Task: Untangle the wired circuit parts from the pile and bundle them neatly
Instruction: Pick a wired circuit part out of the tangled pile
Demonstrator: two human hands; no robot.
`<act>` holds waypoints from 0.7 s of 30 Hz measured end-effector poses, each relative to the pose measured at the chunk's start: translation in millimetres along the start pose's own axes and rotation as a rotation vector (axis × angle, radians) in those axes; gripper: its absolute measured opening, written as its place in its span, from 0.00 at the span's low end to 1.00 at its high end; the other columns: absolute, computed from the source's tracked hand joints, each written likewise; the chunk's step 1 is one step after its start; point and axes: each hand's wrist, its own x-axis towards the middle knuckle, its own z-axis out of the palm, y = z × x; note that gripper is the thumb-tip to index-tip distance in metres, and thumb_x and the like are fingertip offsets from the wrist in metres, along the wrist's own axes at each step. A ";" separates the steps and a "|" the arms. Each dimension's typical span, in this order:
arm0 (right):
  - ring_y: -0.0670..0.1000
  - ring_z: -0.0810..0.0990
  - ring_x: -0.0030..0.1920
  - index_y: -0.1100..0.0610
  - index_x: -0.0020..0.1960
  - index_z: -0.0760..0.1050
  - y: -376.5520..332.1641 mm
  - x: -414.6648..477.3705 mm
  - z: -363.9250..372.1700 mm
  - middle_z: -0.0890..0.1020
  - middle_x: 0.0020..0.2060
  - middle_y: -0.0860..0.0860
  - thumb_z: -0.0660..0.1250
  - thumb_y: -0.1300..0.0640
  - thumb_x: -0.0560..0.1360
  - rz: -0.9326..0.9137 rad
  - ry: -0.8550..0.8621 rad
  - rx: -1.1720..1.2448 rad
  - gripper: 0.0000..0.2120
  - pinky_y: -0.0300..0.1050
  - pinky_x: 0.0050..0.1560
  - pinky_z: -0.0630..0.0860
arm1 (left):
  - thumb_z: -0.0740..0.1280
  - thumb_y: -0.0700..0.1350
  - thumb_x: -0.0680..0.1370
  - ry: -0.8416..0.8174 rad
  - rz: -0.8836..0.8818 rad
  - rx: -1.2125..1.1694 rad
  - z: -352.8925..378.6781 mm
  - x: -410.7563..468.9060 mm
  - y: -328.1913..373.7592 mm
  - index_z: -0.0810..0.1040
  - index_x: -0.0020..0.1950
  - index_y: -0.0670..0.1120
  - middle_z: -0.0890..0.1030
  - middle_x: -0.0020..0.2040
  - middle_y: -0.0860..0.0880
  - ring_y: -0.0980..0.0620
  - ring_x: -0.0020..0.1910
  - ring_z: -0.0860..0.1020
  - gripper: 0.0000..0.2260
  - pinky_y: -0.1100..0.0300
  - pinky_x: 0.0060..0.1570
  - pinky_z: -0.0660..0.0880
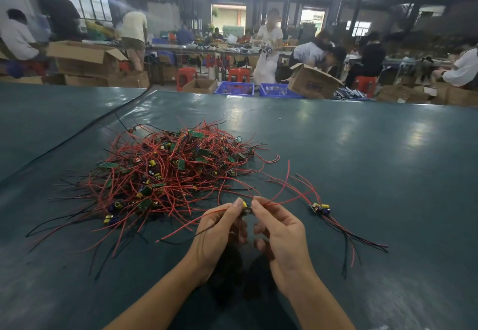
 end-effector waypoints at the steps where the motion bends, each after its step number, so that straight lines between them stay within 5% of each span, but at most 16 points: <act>1: 0.52 0.77 0.35 0.53 0.42 0.86 0.4 -0.3 0.6 0.83 0.37 0.59 0.76 0.54 0.67 0.003 0.008 -0.003 0.05 0.48 0.36 0.72 | 0.68 0.55 0.72 0.009 0.004 -0.011 0.6 -0.1 0.1 0.78 0.28 0.49 0.78 0.28 0.49 0.53 0.27 0.76 0.15 0.63 0.29 0.73; 4: 0.49 0.72 0.28 0.52 0.41 0.86 1.3 -1.7 2.3 0.76 0.31 0.53 0.75 0.52 0.68 0.018 0.017 -0.009 0.05 0.41 0.29 0.70 | 0.69 0.57 0.70 0.041 0.028 0.009 -0.1 1.3 -2.3 0.72 0.27 0.49 0.71 0.26 0.49 0.51 0.27 0.71 0.16 0.60 0.30 0.69; 7: 0.44 0.78 0.27 0.52 0.40 0.87 2.9 -1.5 2.3 0.82 0.29 0.50 0.73 0.49 0.68 0.021 -0.006 -0.035 0.08 0.38 0.32 0.76 | 0.69 0.58 0.70 0.033 0.033 0.023 -2.1 2.3 -4.6 0.71 0.27 0.50 0.70 0.26 0.50 0.52 0.27 0.69 0.17 0.61 0.29 0.69; 11: 0.52 0.86 0.44 0.50 0.39 0.87 8.3 1.8 2.2 0.87 0.37 0.52 0.71 0.50 0.72 -0.036 0.019 -0.129 0.07 0.53 0.56 0.80 | 0.68 0.59 0.71 0.036 0.055 0.064 -2.6 3.7 -6.3 0.72 0.25 0.50 0.72 0.25 0.50 0.53 0.24 0.72 0.19 0.62 0.28 0.71; 17: 0.50 0.86 0.42 0.48 0.36 0.86 8.3 1.6 1.7 0.87 0.36 0.51 0.69 0.53 0.76 -0.091 0.029 -0.160 0.11 0.43 0.45 0.83 | 0.68 0.57 0.72 0.047 0.023 0.135 -1.0 4.9 -8.7 0.82 0.36 0.40 0.81 0.30 0.48 0.54 0.29 0.79 0.20 0.65 0.30 0.73; 21: 0.50 0.86 0.41 0.49 0.36 0.86 9.3 3.1 3.3 0.87 0.36 0.52 0.68 0.54 0.78 -0.038 0.037 -0.166 0.13 0.47 0.48 0.82 | 0.70 0.56 0.70 0.064 -0.042 0.075 -1.8 5.7 -7.3 0.83 0.42 0.37 0.84 0.38 0.39 0.45 0.36 0.82 0.20 0.55 0.38 0.79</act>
